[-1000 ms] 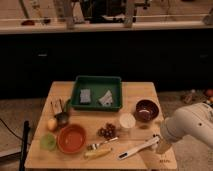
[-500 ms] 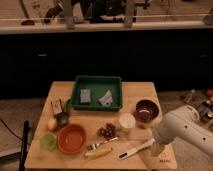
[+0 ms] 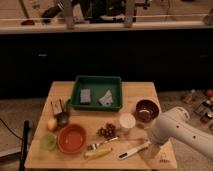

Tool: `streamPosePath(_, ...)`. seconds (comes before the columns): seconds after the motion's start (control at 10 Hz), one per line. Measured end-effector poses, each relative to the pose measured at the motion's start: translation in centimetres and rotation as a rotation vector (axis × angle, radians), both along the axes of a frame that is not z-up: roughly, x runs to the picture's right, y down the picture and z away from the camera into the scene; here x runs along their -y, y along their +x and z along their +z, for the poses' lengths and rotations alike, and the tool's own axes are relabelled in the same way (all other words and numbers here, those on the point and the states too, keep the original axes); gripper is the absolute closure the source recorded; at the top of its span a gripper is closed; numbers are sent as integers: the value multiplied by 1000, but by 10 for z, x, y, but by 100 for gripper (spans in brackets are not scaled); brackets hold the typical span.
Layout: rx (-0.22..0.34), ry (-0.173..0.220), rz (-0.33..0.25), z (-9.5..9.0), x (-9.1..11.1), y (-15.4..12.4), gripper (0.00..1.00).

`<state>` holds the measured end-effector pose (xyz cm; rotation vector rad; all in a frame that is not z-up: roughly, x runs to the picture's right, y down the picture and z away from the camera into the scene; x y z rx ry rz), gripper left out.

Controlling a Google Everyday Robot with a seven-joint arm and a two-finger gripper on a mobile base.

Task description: Place brush in red bowl

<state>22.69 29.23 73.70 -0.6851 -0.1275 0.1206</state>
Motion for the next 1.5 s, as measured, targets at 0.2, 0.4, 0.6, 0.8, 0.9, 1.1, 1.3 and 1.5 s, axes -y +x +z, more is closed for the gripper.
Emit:
streamPosePath(0.2,18,-14,4,6,-10,-3,20)
streamPosePath(0.4,43,-22,4,9,-17,-12,20)
streamPosePath(0.6,66,-26,-3,10,-22,-19,20)
streamPosePath(0.8,130,-15,-55,11,-26,-25,20)
streamPosePath(0.9,160,-7,-84,11,-28,-26,20)
streamPosePath(1.1,227,22,-168,14,-26,-24,20)
streamPosePath(1.3,225,22,-210,20,-30,-15,20)
streamPosePath(1.5,213,13,-238,22,-46,-4,20)
